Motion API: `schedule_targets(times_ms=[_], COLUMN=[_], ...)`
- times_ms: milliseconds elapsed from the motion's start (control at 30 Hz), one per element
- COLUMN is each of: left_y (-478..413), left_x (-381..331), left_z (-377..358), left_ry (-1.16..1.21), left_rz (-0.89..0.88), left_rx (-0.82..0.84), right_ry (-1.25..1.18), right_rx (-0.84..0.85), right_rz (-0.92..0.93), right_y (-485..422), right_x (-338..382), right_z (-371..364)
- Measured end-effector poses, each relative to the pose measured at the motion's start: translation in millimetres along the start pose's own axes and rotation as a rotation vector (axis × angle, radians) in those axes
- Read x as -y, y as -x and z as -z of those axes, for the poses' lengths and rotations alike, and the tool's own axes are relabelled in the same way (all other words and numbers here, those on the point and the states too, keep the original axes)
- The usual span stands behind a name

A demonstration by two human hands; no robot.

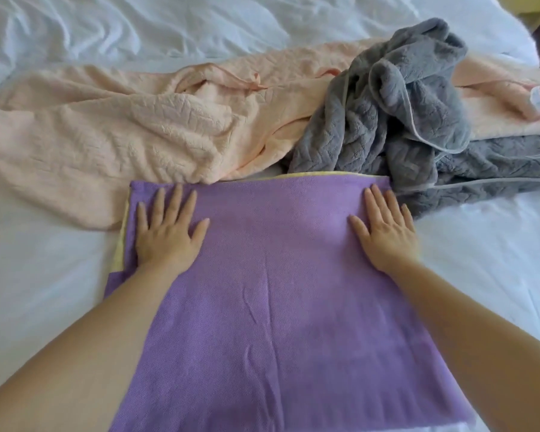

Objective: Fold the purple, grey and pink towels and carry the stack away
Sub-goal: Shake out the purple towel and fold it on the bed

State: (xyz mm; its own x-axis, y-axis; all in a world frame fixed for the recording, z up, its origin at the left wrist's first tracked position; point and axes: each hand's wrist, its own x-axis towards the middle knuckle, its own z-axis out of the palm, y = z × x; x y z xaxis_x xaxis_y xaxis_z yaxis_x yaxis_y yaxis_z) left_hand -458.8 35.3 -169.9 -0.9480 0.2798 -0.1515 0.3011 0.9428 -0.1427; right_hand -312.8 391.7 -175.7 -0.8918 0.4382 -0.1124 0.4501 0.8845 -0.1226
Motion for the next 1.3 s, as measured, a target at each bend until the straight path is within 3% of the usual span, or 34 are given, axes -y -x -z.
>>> schedule_targets(times_ms=[100, 200, 300, 367, 467, 533, 700, 900, 1033, 1133, 1300], left_y=[40.5, 116.2, 189.1, 216.6, 242.5, 258.6, 281.1, 286.4, 292.9, 296.9, 294.3], left_x=[9.4, 9.5, 17.7, 33.1, 52.0, 55.9, 63.5, 72.0, 71.9, 69.7, 71.3], left_z=[16.0, 24.8, 15.0, 5.2, -5.3, -7.0, -10.2, -11.3, -17.0, -20.3, -15.9], left_ry=[0.102, 0.232, 0.292, 0.35, 0.52, 0.639, 0.834, 0.931, 0.902, 1.088, 1.472], left_rz=[0.067, 0.048, 0.114, 0.199, 0.334, 0.408, 0.504, 0.685, 0.659, 0.616, 0.745], left_rx=[-0.015, -0.028, -0.022, -0.071, -0.259, -0.283, -0.203, -0.121, -0.087, -0.161, -0.265], right_ry=[-0.134, -0.249, -0.061, -0.065, -0.346, -0.493, -0.637, -0.591, -0.634, -0.696, -0.702], right_rx=[-0.044, -0.046, 0.103, 0.093, -0.061, -0.123, -0.143, -0.132, -0.049, 0.024, 0.052], right_rz=[-0.067, -0.019, 0.1, -0.004, -0.227, -0.305, -0.513, -0.523, -0.542, -0.588, -0.616], right_y=[34.2, 98.1, 167.5, 196.5, 218.5, 231.2, 254.1, 264.4, 263.1, 262.4, 263.2], right_x=[-4.9, 3.6, -0.4, -14.9, -28.7, -31.3, -35.3, -42.2, -44.6, -47.1, -50.2], right_z=[12.7, 19.7, 11.4, 8.4, 10.3, 11.0, 12.7, 12.5, 14.6, 16.2, 26.4])
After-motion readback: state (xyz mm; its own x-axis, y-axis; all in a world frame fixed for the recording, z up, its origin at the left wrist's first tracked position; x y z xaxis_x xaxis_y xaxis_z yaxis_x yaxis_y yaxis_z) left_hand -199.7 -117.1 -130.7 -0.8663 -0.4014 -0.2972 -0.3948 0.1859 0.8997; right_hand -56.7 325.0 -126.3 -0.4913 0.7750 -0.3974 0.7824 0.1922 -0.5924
